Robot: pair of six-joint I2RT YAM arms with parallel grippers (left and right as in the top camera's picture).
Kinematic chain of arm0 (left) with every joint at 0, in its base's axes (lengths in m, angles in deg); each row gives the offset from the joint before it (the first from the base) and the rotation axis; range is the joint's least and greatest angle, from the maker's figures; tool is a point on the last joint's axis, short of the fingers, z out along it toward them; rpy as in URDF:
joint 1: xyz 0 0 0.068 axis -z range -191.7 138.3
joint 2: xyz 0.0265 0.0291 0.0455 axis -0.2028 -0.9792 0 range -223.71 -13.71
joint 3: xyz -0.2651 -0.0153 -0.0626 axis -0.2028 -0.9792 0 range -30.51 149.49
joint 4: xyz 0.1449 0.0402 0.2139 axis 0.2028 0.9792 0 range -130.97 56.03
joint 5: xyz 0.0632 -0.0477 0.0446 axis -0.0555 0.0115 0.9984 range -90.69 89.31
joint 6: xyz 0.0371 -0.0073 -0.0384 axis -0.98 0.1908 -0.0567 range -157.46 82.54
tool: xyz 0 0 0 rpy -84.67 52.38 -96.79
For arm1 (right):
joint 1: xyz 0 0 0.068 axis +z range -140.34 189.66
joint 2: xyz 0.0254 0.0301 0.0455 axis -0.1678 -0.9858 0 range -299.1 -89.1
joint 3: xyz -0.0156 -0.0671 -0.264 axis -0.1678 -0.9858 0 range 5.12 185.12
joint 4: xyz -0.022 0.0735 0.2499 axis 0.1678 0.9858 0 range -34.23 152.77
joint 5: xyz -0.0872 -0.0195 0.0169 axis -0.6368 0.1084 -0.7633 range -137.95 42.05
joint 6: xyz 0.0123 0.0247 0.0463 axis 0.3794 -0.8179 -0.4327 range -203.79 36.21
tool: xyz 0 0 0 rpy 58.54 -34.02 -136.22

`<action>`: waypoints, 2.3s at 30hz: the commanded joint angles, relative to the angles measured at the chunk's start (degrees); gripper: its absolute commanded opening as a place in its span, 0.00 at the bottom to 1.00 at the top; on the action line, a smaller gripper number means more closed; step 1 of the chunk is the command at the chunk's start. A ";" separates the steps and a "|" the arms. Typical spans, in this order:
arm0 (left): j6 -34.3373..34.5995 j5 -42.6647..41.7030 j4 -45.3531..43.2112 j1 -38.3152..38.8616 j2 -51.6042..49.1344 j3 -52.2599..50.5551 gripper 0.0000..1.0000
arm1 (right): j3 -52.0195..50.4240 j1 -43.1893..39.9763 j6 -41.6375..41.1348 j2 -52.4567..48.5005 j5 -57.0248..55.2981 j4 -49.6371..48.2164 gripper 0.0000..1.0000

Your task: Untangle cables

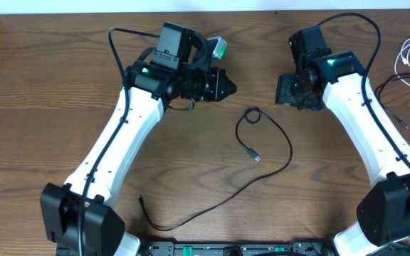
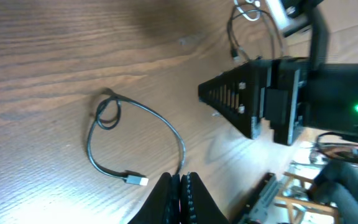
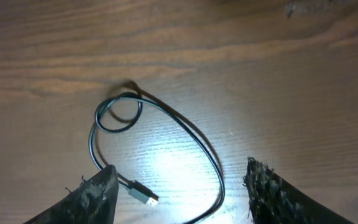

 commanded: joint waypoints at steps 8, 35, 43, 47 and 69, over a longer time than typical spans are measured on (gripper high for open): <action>0.13 14.62 -5.09 7.06 -10.27 0.74 0.07 | -0.28 -7.30 2.27 -0.22 3.50 -0.55 0.62; 13.64 17.77 -11.69 9.60 -27.21 0.74 0.15 | -0.39 -7.52 3.87 -0.22 3.48 0.22 0.67; 15.04 18.01 -11.65 10.14 -28.35 0.74 0.17 | -0.44 -7.52 3.87 -0.22 3.50 0.26 0.68; 15.54 18.23 -11.47 11.67 -28.35 0.74 0.17 | -0.44 -7.52 3.87 -0.22 3.48 0.28 0.68; 32.06 32.96 -2.67 15.23 -22.53 1.81 0.13 | -0.70 -7.52 4.28 -0.22 3.23 0.39 0.71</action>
